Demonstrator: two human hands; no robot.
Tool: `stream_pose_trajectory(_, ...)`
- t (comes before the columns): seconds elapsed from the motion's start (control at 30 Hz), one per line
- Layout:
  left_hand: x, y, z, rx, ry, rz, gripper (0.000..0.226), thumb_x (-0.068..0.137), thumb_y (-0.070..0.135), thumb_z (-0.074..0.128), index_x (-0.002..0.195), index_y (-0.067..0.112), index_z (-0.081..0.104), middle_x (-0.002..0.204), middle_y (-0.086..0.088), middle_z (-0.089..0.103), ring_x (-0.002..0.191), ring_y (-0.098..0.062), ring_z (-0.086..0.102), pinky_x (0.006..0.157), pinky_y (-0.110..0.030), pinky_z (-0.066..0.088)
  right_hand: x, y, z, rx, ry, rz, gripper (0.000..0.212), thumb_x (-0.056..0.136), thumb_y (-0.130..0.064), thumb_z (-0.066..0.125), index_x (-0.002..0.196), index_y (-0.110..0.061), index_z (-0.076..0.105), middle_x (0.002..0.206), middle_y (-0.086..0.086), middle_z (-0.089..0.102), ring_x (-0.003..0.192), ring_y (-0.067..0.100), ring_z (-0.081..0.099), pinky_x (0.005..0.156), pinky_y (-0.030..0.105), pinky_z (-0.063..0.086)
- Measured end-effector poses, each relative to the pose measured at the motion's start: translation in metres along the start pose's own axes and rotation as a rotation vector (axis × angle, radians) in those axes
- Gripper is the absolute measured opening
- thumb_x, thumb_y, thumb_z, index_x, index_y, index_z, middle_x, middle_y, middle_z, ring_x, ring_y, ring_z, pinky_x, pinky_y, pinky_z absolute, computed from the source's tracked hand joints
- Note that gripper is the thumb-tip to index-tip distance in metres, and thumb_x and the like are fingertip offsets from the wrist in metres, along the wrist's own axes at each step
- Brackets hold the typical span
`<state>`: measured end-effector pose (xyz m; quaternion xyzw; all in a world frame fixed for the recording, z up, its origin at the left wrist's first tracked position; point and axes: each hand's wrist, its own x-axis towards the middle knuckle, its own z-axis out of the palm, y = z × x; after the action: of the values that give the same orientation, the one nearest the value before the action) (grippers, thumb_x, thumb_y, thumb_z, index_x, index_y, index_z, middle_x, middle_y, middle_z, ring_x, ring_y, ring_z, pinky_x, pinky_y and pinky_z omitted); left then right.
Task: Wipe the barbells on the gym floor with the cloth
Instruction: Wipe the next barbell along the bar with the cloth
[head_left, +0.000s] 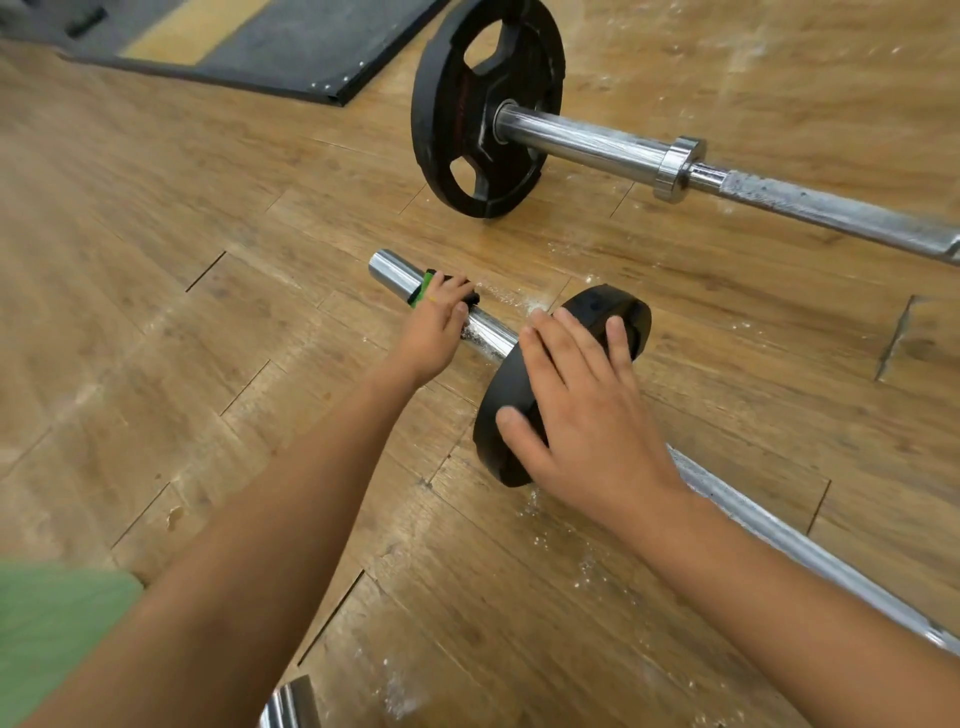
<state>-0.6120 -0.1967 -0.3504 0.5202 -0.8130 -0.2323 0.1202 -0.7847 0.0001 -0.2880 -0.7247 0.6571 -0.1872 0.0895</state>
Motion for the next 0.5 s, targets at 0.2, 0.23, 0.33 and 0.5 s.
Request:
stream_pose_trajectory(0.2,0.000,-0.004,-0.008,0.048,-0.089,0.024,0.043,0.110,0.016,0.033,0.152,0.009,0.040,0.164,-0.006,0.029,0.155,-0.025,0.007,0.124,-0.038,0.012,0.039,0.023,-0.008,0.142,-0.002,0.238,0.072,0.103,-0.053,0.028,0.158,-0.007,0.020,0.167,0.012,0.015,0.155,0.025,0.003,0.125,0.041,-0.002)
stream_pose_trajectory(0.23,0.004,-0.002,-0.009,0.057,-0.095,0.011,0.043,0.110,0.017,0.032,0.152,0.009,0.040,0.163,-0.006,0.029,0.155,-0.025,0.008,0.125,-0.040,0.012,0.038,0.023,-0.007,0.171,-0.019,0.251,0.073,0.103,-0.053,0.029,0.159,-0.007,0.017,0.167,0.012,0.013,0.155,0.025,0.002,0.124,0.040,0.001)
stream_pose_trajectory(0.33,0.011,0.007,-0.005,0.042,-0.041,-0.065,0.042,0.109,0.018,0.034,0.148,0.008,0.047,0.160,-0.007,0.036,0.155,-0.025,0.011,0.125,-0.041,0.015,0.033,0.022,-0.007,0.183,-0.023,0.248,0.075,0.102,-0.054,0.028,0.159,-0.007,0.015,0.167,0.011,0.014,0.155,0.025,0.003,0.124,0.039,0.004)
stream_pose_trajectory(0.5,0.001,0.000,-0.007,0.093,-0.068,0.019,0.042,0.109,0.017,0.035,0.148,0.008,0.047,0.158,-0.008,0.039,0.154,-0.027,0.015,0.124,-0.039,0.015,0.028,0.016,-0.008,0.161,-0.022,0.215,0.075,0.103,-0.056,0.027,0.159,-0.007,0.016,0.167,0.011,0.014,0.155,0.025,0.003,0.125,0.040,0.005)
